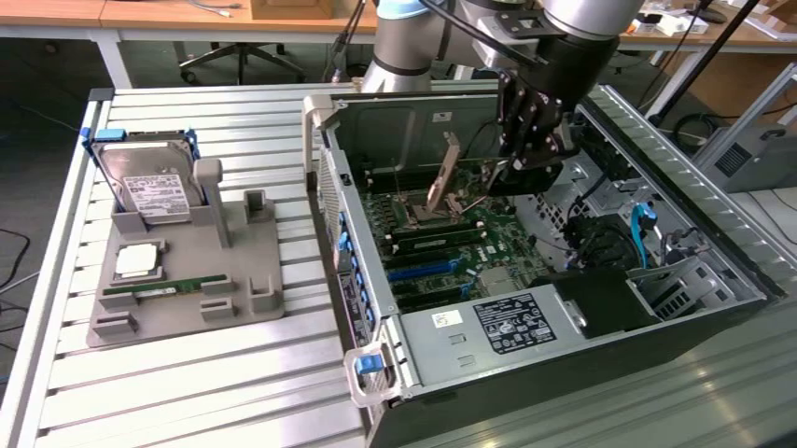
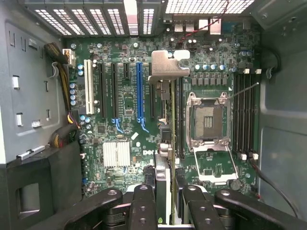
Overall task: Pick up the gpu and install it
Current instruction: 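Insert the gpu into the slot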
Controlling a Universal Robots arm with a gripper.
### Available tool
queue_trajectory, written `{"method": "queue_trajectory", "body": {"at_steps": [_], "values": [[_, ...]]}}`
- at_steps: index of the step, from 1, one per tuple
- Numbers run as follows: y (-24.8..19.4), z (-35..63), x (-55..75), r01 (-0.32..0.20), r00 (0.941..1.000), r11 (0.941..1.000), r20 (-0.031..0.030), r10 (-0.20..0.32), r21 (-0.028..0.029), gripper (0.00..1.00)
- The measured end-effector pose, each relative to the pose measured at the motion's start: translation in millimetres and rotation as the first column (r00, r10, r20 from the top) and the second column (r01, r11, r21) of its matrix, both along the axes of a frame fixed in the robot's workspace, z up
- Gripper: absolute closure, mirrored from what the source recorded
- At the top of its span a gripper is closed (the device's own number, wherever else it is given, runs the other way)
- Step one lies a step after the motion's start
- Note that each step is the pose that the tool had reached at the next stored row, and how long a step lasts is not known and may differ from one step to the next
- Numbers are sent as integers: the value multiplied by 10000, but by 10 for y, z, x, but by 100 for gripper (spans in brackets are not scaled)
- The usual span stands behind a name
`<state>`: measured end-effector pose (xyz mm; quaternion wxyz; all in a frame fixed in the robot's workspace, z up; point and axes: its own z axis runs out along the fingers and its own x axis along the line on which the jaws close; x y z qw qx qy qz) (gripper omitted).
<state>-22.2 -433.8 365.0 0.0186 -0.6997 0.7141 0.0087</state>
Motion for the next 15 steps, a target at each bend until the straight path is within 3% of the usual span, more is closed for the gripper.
{"method": "queue_trajectory", "body": {"at_steps": [15], "values": [[-19, -25, -26, 1, 10000, 10000, 1, -1, -17, 73]]}}
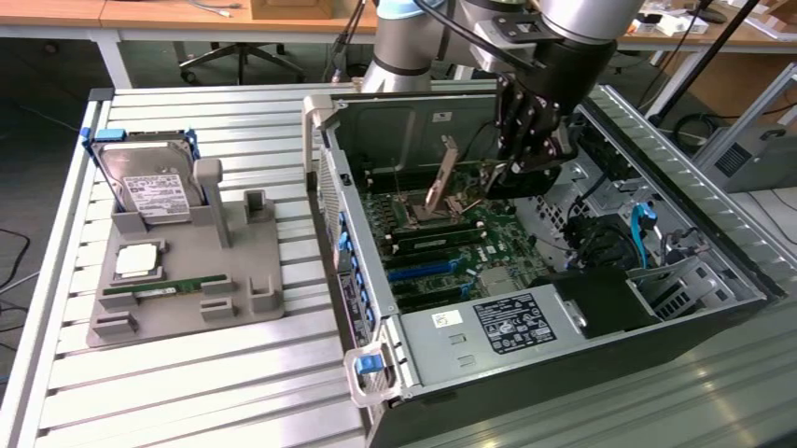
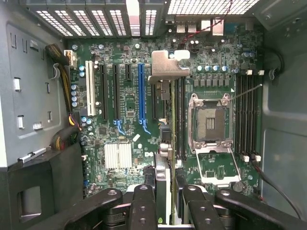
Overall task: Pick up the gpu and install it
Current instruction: 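Insert the gpu into the slot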
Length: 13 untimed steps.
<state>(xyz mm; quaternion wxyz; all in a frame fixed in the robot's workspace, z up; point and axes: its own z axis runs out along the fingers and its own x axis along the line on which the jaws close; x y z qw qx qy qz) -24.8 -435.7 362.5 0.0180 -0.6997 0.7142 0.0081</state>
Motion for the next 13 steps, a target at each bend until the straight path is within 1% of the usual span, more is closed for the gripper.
{"method": "queue_trajectory", "body": {"at_steps": [9, 13], "values": [[-2, -6, -24, -2, 10000, 10000, 0, 2, 0, 73], [-6, -13, -59, -1, 10000, 10000, -1, 1, 0, 73]]}}
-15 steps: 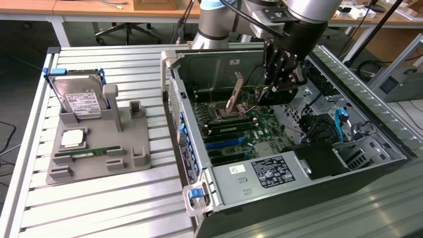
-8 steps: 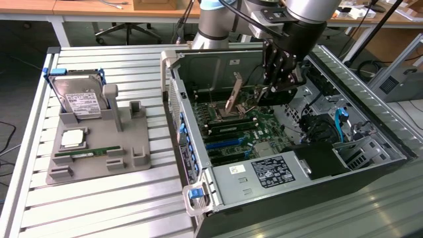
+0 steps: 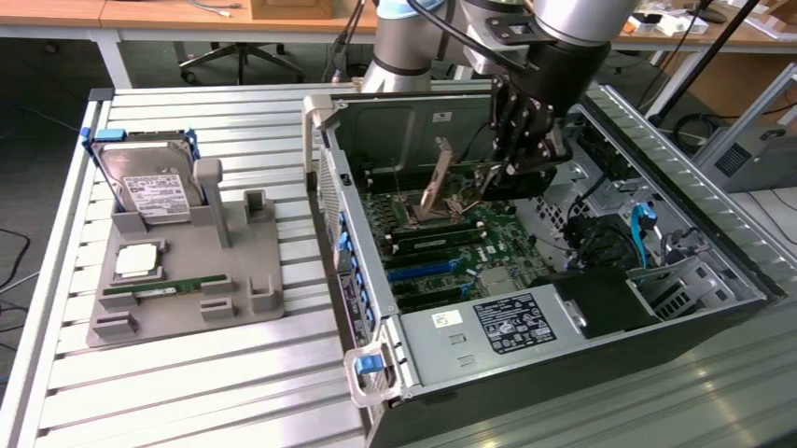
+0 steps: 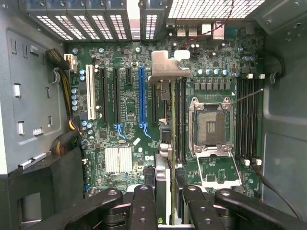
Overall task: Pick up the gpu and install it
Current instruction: 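Insert the gpu into the slot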
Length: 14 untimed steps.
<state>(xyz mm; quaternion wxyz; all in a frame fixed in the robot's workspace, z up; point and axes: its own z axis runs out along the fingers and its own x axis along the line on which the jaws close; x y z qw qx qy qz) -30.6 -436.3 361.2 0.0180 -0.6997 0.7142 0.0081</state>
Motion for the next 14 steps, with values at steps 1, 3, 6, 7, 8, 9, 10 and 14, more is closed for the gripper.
{"method": "queue_trajectory", "body": {"at_steps": [1, 3, 6, 7, 8, 9, 10, 14], "values": [[0, -2, -10, 0, 10000, 10000, 0, 0, 0, 73], [-2, -6, -34, 0, 10000, 10000, 0, 0, 1, 73], [-3, -9, -52, 0, 10000, 10000, 1, 0, 1, 73], [-4, -10, -55, 0, 10000, 10000, 0, 0, 1, 73], [-4, -11, -58, 0, 10000, 10000, 1, 0, 2, 73], [-4, -11, -60, 0, 10000, 10000, 0, 0, 1, 73], [-5, -11, -63, 0, 10000, 10000, 1, 0, 1, 73], [-6, -13, -77, 0, 10000, 10000, 0, 0, 1, 73]]}}
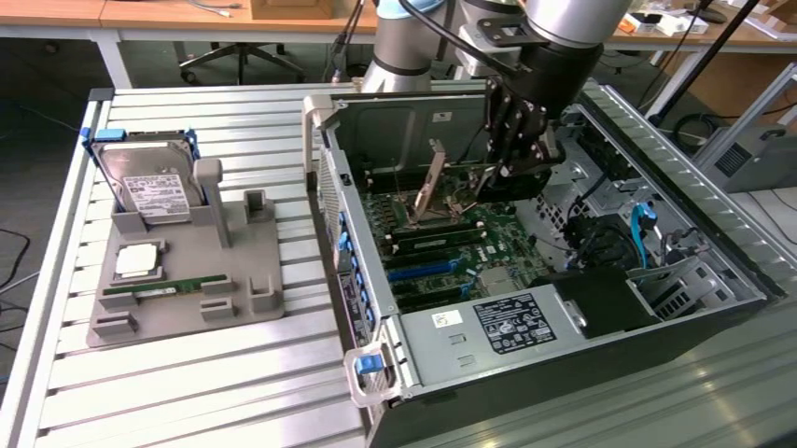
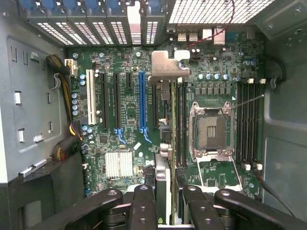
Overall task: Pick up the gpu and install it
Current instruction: 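Insert the gpu into the slot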
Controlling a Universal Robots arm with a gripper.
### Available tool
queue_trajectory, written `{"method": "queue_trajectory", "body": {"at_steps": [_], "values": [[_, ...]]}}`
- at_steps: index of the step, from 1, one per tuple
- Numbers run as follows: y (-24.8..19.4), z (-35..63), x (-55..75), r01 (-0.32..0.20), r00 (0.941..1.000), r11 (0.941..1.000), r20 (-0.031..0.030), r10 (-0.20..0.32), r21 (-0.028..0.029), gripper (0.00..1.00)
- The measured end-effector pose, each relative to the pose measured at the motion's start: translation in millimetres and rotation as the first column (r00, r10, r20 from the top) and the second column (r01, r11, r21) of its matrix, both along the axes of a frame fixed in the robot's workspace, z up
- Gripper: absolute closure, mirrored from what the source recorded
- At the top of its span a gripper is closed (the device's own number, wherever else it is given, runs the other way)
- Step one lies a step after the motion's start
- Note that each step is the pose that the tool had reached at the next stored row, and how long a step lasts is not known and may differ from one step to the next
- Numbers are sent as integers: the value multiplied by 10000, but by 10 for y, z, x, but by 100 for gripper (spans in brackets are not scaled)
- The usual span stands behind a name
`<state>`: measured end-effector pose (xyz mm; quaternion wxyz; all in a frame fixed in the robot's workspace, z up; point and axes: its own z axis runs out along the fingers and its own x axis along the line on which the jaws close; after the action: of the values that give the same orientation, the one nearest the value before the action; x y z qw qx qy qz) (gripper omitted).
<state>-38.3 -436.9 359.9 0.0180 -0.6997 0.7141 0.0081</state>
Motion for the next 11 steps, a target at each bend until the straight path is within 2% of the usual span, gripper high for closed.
{"method": "queue_trajectory", "body": {"at_steps": [11], "values": [[-3, -4, -24, 0, 10000, 10000, 0, 0, 0, 73]]}}
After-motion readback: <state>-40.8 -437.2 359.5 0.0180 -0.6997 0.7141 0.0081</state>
